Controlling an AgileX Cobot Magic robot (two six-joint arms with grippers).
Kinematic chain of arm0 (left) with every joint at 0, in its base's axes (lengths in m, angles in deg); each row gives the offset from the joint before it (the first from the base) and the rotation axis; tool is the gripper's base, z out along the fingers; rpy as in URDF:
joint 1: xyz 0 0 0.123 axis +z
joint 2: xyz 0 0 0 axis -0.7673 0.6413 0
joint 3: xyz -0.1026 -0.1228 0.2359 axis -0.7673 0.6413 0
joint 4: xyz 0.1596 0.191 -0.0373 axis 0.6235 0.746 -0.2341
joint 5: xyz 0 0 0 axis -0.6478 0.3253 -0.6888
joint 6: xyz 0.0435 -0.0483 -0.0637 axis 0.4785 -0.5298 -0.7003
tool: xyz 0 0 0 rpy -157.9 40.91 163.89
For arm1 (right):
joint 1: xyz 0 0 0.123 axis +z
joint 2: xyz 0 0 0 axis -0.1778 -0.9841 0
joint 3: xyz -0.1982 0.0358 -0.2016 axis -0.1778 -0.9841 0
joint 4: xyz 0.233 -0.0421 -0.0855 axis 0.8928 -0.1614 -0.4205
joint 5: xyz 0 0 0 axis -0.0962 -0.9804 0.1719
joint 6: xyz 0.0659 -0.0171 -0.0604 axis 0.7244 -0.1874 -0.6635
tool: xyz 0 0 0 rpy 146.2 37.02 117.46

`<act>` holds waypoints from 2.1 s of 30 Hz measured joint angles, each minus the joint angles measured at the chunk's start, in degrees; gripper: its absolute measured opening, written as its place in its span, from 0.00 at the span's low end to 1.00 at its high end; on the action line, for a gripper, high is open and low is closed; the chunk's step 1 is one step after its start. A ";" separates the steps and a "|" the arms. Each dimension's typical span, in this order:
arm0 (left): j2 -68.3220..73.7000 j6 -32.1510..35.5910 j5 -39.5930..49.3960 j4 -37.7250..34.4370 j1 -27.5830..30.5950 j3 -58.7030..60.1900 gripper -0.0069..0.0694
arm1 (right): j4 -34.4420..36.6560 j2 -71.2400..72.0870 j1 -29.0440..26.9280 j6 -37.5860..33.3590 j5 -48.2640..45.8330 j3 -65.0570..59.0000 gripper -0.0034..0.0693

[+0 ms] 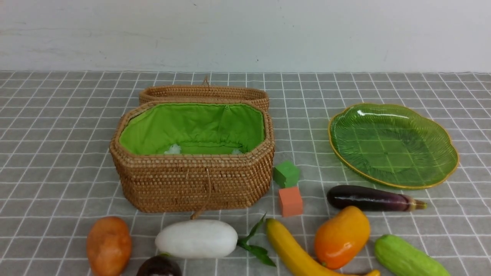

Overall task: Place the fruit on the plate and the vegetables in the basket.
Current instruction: Grab a potato with your left arm and place it in the basket on the left

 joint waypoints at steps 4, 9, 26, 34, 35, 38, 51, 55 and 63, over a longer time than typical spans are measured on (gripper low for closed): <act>12.25 4.70 27.36 6.18 0.00 -13.80 0.40 | 0.00 0.00 0.00 0.00 0.00 0.00 0.38; 21.58 10.79 46.12 12.99 0.00 -15.57 0.40 | 0.00 0.00 0.00 0.00 0.00 0.00 0.38; 55.68 32.93 60.65 3.45 0.00 -15.65 0.41 | 0.00 0.00 0.00 0.00 0.00 0.00 0.38; 60.58 37.42 59.50 0.83 0.00 -15.85 0.41 | 0.00 0.00 0.00 0.00 0.00 0.00 0.38; 60.58 37.42 59.50 0.83 0.00 -15.85 0.41 | 0.00 0.00 0.00 0.00 0.00 0.00 0.38; 60.58 37.48 57.67 0.97 0.00 -15.96 0.41 | 0.00 0.00 0.00 0.00 0.00 0.00 0.38; 65.42 28.68 45.61 11.24 0.00 -16.03 0.63 | 0.00 0.00 0.00 0.00 0.00 0.00 0.38; 70.38 28.27 44.36 10.38 0.00 -16.04 0.80 | 0.00 0.00 0.00 0.00 0.00 0.00 0.38; 84.52 28.21 39.07 4.39 0.00 -16.69 0.86 | 0.00 0.00 0.00 0.00 0.00 0.00 0.38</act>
